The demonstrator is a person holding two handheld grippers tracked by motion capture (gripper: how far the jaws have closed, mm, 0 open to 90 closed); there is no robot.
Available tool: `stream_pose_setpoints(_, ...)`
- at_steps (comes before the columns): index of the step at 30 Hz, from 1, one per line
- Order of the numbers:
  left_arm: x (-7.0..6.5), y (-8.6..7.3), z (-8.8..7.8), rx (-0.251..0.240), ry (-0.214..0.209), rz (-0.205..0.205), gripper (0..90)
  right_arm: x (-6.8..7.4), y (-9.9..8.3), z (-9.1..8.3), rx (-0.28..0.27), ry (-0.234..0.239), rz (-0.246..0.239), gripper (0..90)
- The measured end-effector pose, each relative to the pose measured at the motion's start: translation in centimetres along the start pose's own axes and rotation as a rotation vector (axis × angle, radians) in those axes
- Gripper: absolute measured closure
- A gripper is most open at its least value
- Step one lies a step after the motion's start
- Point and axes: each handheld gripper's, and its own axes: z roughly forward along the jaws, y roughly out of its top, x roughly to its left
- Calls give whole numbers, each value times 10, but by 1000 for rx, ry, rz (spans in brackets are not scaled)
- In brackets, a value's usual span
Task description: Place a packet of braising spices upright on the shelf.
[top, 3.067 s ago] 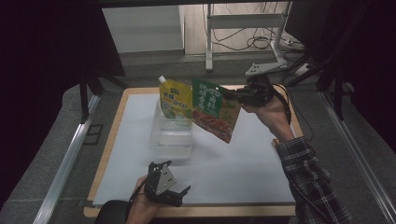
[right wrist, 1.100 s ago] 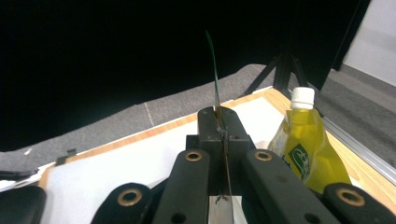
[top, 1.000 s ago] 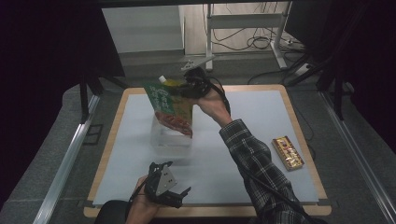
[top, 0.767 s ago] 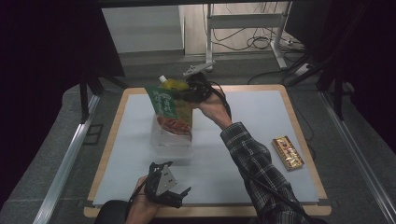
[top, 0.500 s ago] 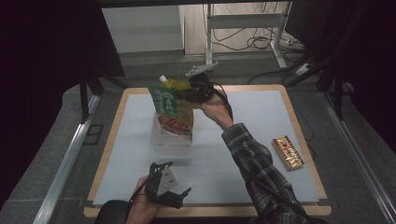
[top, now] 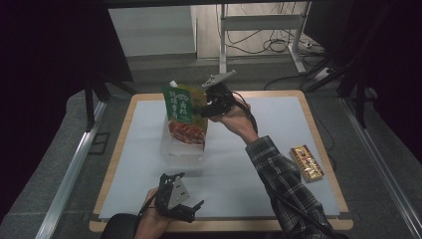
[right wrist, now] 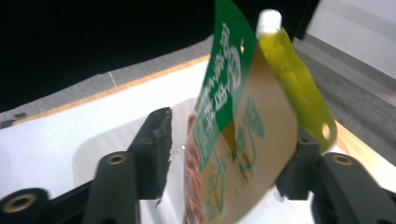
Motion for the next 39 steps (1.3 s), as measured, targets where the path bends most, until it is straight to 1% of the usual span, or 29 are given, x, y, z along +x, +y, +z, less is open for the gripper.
stream_pose_setpoints(1,0,0,0,0,0,0,0,0,0,0,0,0,0,422)
stream_pose_setpoints(2,0,0,0,1,1,1,0,-1,-4,-2,-1,0,25,397)
stream_pose_setpoints(5,0,0,0,1,1,2,0,-3,-9,-5,-7,-20,29,348)
stream_pose_setpoints(8,0,0,0,2,1,2,0,-5,-14,-8,-5,-22,34,311)
stream_pose_setpoints(10,0,0,0,2,0,1,0,-6,-16,-9,-6,-23,35,303)
stream_pose_setpoints(11,0,0,1,3,-1,1,0,-7,-20,-10,-4,-25,52,289)
stream_pose_setpoints(12,0,0,1,3,-1,1,0,-7,-20,-10,-4,-25,52,289)
stream_pose_setpoints(13,0,0,1,3,-2,2,0,-8,-23,-11,-5,-25,67,279)
stream_pose_setpoints(19,0,0,1,4,-2,2,0,-7,-30,-14,-5,-28,70,262)
stream_pose_setpoints(21,0,0,1,4,-2,2,0,-6,-34,-17,-7,-39,63,240)
stream_pose_setpoints(24,0,0,1,0,0,1,0,-6,-36,-19,-6,-42,64,218)
stream_pose_setpoints(29,0,0,0,-6,2,-3,0,-8,-48,-25,-3,-46,71,178)
stream_pose_setpoints(30,0,0,0,-10,2,-5,0,-8,-48,-25,-3,-46,71,178)
stream_pose_setpoints(34,1,0,-1,-15,2,-11,0,-9,-59,-31,2,-43,77,133)
stream_pose_setpoints(36,1,-1,-1,-15,1,-13,0,-9,-60,-32,2,-42,75,121)
stream_pose_setpoints(39,1,0,-1,-20,2,-10,0,-8,-69,-38,9,-53,71,94)
